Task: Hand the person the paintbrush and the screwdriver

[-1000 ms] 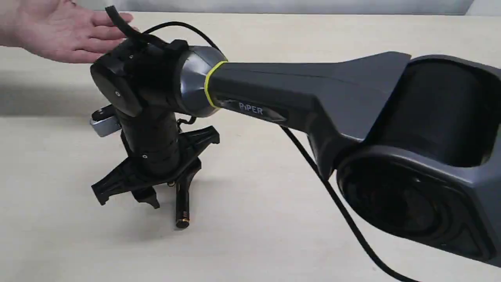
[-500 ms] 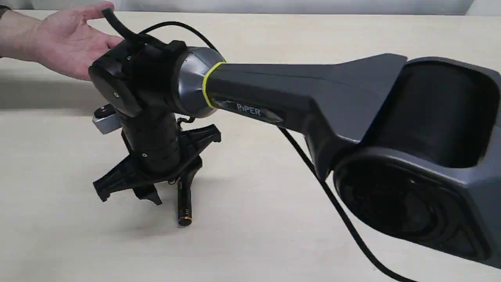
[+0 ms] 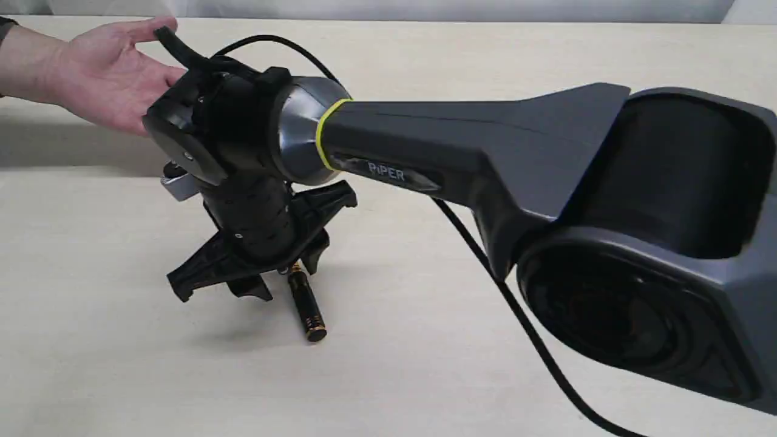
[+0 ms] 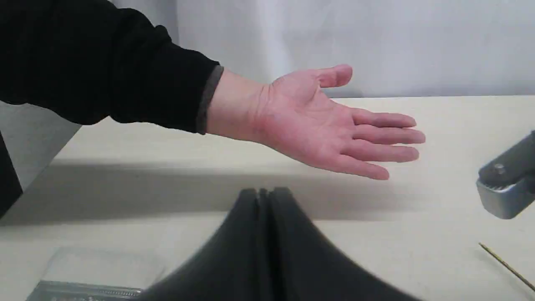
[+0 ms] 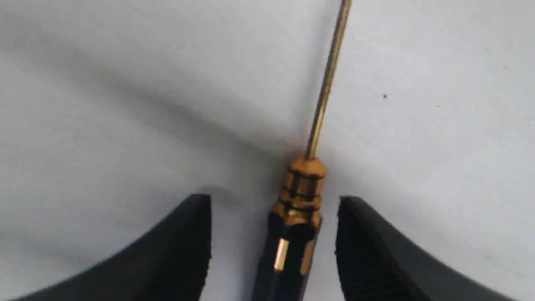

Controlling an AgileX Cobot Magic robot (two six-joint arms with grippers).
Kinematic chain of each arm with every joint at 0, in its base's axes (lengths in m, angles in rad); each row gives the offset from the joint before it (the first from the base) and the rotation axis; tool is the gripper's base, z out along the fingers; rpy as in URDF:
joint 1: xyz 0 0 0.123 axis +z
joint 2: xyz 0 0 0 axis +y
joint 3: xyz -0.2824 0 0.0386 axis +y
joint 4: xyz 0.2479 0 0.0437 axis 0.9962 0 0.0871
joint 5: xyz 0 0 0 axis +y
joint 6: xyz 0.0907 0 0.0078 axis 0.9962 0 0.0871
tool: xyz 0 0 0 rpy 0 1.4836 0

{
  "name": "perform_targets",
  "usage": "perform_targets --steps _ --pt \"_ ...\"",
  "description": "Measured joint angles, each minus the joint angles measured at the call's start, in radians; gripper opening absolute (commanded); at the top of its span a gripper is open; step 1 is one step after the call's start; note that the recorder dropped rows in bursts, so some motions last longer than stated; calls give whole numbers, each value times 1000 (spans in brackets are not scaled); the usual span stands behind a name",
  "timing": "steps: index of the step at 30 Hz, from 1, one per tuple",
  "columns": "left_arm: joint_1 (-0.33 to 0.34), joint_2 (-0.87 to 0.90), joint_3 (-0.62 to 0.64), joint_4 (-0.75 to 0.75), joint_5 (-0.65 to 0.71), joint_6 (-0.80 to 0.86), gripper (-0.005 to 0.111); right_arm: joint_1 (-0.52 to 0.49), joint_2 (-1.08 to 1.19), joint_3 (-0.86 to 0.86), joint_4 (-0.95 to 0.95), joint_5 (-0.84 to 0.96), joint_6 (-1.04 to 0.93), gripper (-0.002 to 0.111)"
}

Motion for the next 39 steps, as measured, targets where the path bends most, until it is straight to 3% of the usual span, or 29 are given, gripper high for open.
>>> perform_targets --steps 11,17,24,32,39 --pt "0 0 0 0 0 0 0 0 31 -2 34 -2 7 45" --pt "0 0 0 0 0 0 0 0 37 -10 63 -6 -37 5" --pt "0 0 0 0 0 0 0 0 -5 2 67 -7 -109 5" --pt "0 0 0 0 0 0 0 0 -236 4 67 -34 -128 5" --pt "0 0 0 0 0 0 0 0 -352 2 67 -303 -160 5"
